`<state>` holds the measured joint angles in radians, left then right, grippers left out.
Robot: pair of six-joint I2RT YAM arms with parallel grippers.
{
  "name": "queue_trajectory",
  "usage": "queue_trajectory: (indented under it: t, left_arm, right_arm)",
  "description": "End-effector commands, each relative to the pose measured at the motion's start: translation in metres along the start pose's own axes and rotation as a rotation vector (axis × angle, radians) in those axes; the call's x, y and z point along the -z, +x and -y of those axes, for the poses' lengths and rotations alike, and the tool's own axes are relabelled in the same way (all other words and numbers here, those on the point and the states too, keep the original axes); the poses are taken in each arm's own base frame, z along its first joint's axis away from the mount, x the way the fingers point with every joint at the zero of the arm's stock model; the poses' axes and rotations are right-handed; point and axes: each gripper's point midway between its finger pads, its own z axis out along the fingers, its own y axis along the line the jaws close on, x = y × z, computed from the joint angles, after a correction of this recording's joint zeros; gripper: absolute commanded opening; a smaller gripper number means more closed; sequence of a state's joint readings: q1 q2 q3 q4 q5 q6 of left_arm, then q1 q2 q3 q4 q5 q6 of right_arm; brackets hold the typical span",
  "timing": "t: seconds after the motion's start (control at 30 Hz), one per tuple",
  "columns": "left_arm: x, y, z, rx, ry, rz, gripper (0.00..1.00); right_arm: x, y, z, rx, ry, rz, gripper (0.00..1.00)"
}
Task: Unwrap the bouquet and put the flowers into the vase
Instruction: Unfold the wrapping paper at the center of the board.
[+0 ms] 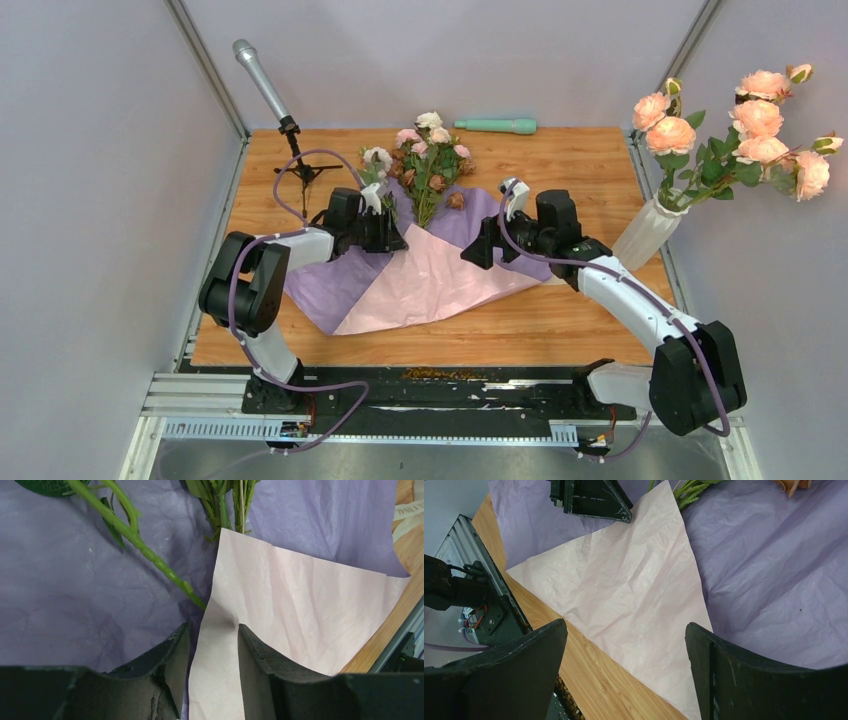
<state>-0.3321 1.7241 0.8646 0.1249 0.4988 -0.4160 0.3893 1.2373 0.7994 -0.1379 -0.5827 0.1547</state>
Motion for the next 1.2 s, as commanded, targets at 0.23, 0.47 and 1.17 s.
queue_trajectory:
  t: [0.23,0.47,1.17]
  left_arm:
    - [0.004,0.004,0.014,-0.013,0.071,-0.011,0.3]
    - [0.02,0.002,0.032,-0.055,0.139,0.029,0.05]
    - [0.091,0.029,0.11,-0.127,0.304,0.051,0.0]
  right_arm:
    - [0.006,-0.019,-0.008,0.037,-0.017,0.055,0.88]
    - [0.01,-0.023,-0.01,0.039,-0.013,0.071,0.88]
    - [0.02,-0.052,-0.024,-0.173,0.016,0.139,0.85]
